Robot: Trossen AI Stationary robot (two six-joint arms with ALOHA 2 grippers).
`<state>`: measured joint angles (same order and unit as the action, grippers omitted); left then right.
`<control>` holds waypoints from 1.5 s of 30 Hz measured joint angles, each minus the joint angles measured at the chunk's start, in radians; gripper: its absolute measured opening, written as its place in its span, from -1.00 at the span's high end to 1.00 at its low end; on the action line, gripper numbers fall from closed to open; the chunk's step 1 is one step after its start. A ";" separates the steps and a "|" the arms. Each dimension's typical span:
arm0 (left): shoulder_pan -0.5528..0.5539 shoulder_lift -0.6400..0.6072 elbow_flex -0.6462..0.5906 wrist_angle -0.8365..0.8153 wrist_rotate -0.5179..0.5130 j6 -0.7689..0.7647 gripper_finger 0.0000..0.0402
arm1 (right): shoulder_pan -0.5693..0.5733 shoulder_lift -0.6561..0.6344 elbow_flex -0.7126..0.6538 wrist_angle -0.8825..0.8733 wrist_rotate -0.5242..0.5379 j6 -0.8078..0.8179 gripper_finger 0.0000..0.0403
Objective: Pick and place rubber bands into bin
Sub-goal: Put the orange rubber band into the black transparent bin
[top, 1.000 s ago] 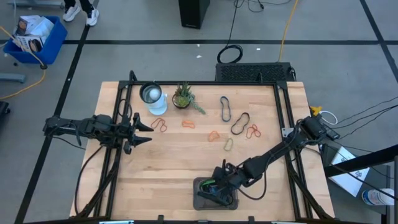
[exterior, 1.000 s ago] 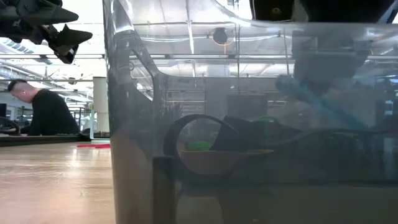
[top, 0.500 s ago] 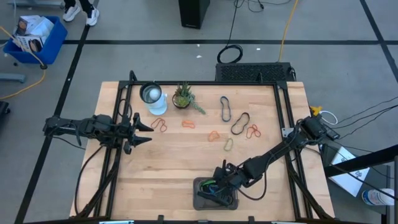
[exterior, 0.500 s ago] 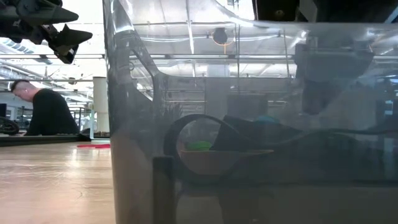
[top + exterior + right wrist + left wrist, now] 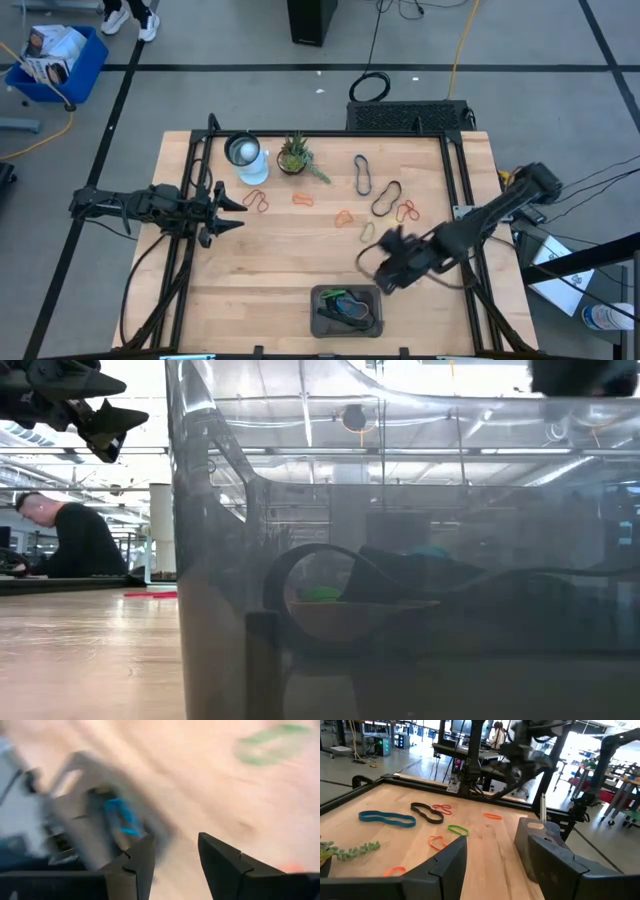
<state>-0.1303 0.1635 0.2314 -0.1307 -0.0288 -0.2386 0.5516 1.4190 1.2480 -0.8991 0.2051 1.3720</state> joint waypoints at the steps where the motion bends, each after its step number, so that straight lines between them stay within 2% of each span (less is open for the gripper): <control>1: 0.000 0.000 0.000 0.000 0.000 0.000 -0.07 | 0.003 -0.021 0.000 -0.070 0.010 0.052 0.29; 3: 0.000 0.000 0.000 0.000 0.000 0.000 -0.07 | 0.008 -0.046 0.000 -0.198 0.014 0.162 0.29; 6: 0.000 0.000 0.000 0.000 0.000 0.000 -0.07 | 0.009 -0.051 -0.007 -0.318 -0.036 0.286 0.28; 11: 0.000 0.000 0.000 0.000 0.000 0.002 -0.07 | 0.008 -0.034 -0.098 -0.291 -0.121 0.468 0.29; 14: 0.000 0.000 0.000 0.000 0.000 0.004 -0.07 | 0.009 -0.034 -0.207 -0.230 -0.248 0.565 0.30; 17: 0.000 0.000 0.000 0.000 -0.001 0.005 -0.07 | 0.014 -0.033 -0.328 -0.087 -0.314 0.583 0.29; 22: 0.000 0.000 0.000 0.000 -0.001 0.008 -0.07 | 0.019 -0.033 -0.518 0.274 -0.311 0.602 0.28; 25: 0.000 0.000 0.000 0.000 -0.001 0.008 -0.07 | 0.019 -0.035 -0.594 0.386 -0.311 0.634 0.29; 33: 0.000 0.000 0.000 0.000 -0.005 0.008 -0.07 | 0.019 -0.037 -0.633 0.399 -0.311 0.635 0.28; 45: 0.000 0.000 0.000 0.000 -0.071 0.007 -0.07 | 0.019 -0.035 -0.635 0.405 -0.311 0.632 0.29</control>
<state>-0.1307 0.1635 0.2314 -0.1310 -0.0994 -0.2314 0.5709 1.3840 0.6134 -0.4938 -0.1062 2.0045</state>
